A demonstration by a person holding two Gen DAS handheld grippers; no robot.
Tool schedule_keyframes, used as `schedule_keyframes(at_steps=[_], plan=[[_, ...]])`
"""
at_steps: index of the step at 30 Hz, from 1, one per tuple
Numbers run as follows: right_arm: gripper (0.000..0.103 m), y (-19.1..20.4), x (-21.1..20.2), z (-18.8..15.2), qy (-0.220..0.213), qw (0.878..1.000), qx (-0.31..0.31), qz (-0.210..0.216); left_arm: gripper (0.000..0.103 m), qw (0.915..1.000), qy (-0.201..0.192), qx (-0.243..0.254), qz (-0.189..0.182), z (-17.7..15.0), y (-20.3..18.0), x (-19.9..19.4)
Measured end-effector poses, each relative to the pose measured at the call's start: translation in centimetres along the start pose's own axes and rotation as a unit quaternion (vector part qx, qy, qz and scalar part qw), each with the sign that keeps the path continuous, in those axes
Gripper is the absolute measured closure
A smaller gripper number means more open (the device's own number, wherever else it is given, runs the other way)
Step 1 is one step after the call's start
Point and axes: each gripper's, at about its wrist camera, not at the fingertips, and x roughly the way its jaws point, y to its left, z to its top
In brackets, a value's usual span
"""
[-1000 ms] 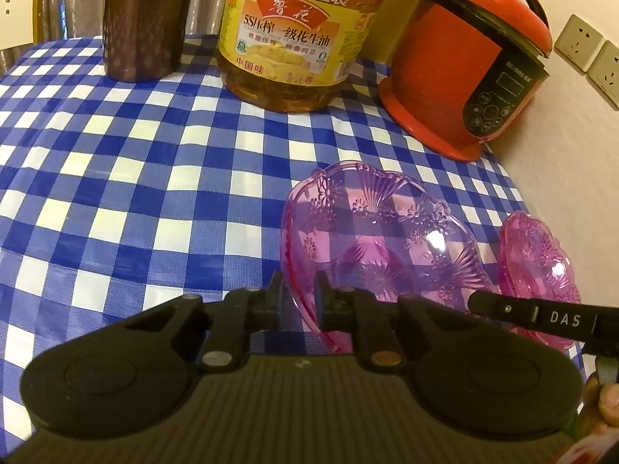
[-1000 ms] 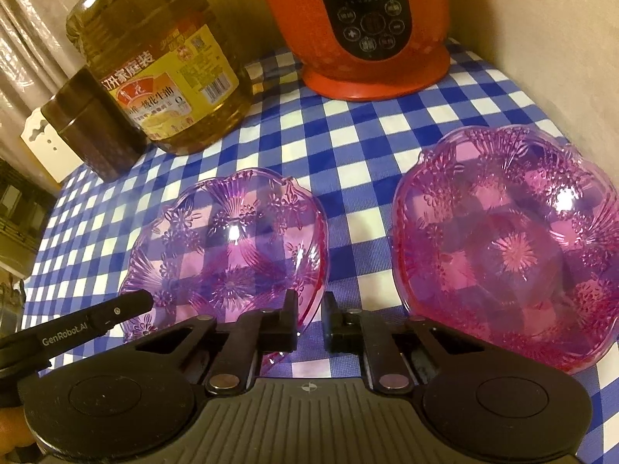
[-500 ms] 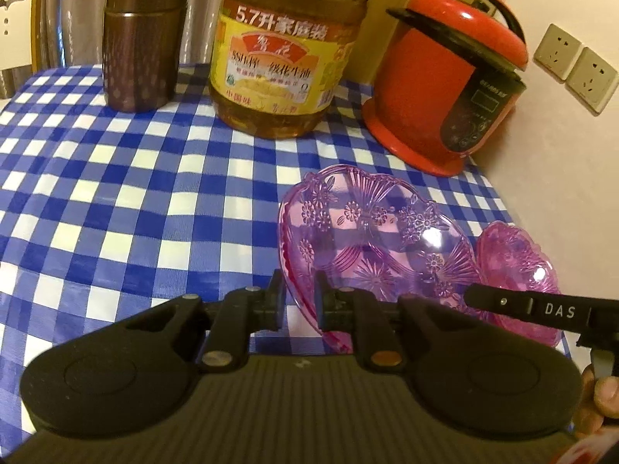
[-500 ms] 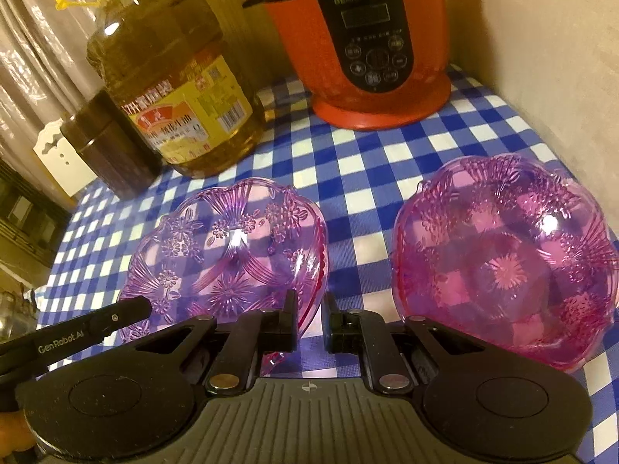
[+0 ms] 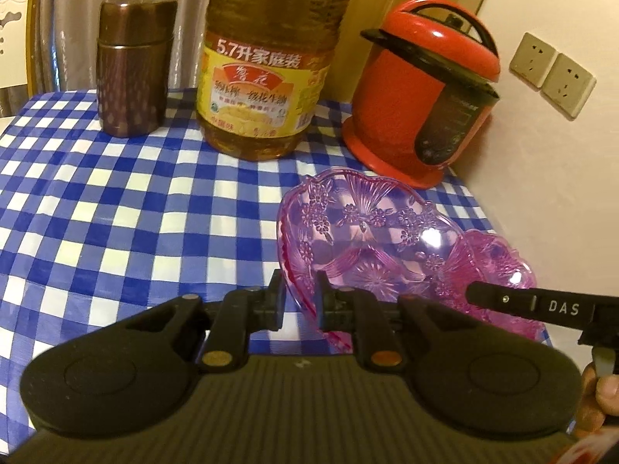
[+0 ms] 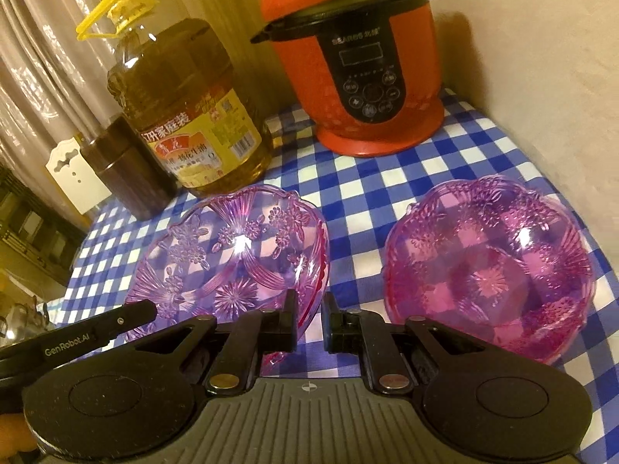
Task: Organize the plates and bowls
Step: 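Lift and carry the held plates toward the rice cooker with both grippers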
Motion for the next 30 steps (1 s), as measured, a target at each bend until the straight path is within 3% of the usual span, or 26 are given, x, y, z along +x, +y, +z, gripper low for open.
schedule_keyframes(at_steps=[9,30], plan=[[0.091,-1.8,-2.5,0.3,-0.027,0.999,0.003,-0.023,0.09,0.9993,-0.013,0.018,-0.029,0.1,-3.3,-0.6],[0.091,-7.8,-7.8,-0.8,-0.06,0.994,0.041,-0.079,0.09,0.9947,0.006,0.066,-0.078,-0.7,-10.9,2.0]])
